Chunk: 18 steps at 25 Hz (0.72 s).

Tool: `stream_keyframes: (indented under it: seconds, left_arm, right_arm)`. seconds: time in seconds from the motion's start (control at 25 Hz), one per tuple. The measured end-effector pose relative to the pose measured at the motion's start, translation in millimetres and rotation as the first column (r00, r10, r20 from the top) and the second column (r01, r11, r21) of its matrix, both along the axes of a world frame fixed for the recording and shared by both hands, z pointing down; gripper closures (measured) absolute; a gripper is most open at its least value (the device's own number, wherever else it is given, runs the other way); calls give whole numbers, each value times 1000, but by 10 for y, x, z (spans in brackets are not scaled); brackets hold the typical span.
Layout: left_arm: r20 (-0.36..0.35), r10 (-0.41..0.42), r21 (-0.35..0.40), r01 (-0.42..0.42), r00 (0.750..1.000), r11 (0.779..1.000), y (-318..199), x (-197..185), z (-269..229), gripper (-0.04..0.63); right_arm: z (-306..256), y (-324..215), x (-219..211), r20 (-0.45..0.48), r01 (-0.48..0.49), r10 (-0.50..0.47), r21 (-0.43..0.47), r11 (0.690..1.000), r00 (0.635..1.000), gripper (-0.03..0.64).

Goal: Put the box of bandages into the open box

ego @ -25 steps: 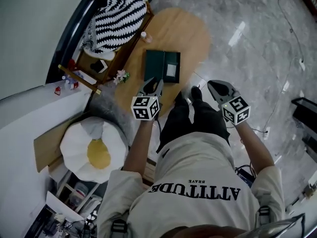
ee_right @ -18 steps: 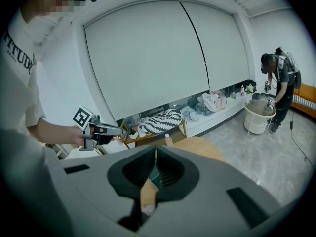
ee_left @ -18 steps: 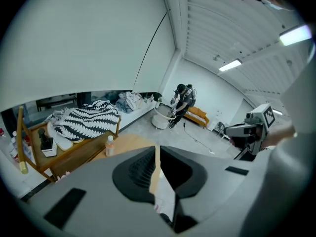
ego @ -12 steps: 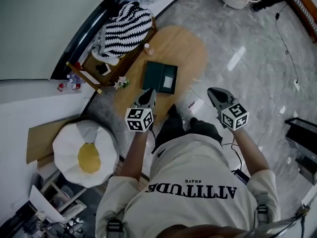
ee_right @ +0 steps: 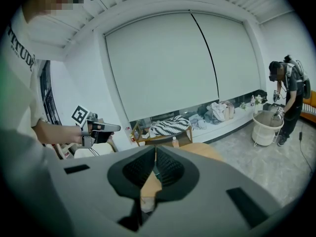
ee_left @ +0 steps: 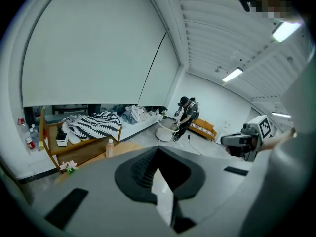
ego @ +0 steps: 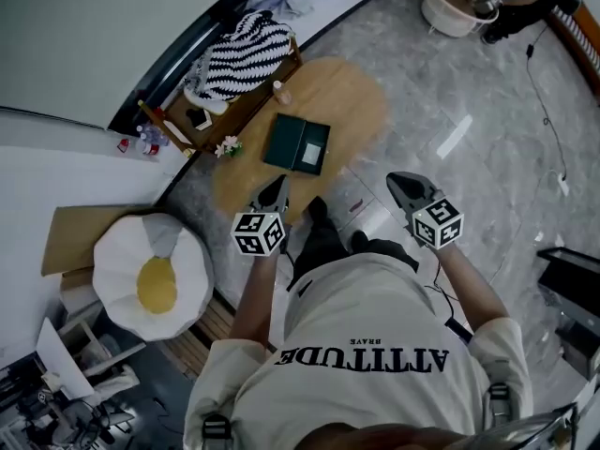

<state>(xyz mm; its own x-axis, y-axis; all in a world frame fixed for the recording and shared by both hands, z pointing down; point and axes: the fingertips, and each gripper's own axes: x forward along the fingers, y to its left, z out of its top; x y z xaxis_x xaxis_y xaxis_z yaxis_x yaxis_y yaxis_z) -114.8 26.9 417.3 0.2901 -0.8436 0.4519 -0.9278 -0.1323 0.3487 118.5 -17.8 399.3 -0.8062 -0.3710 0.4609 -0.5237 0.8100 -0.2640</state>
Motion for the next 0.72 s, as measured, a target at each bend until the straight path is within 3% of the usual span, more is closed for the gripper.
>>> stream_keyframes:
  seconds: [0.44,0.72]
  left_arm:
    - [38,-87,78,83,996,993,780,556,-391,574]
    - [58,-122,91,117,991,989,1194,618,-540,574]
  right_arm:
    - [-214,462,547,26,101,-103,59,993,994,595]
    - [-321,648,617,39,131,-135,75,988,990,594]
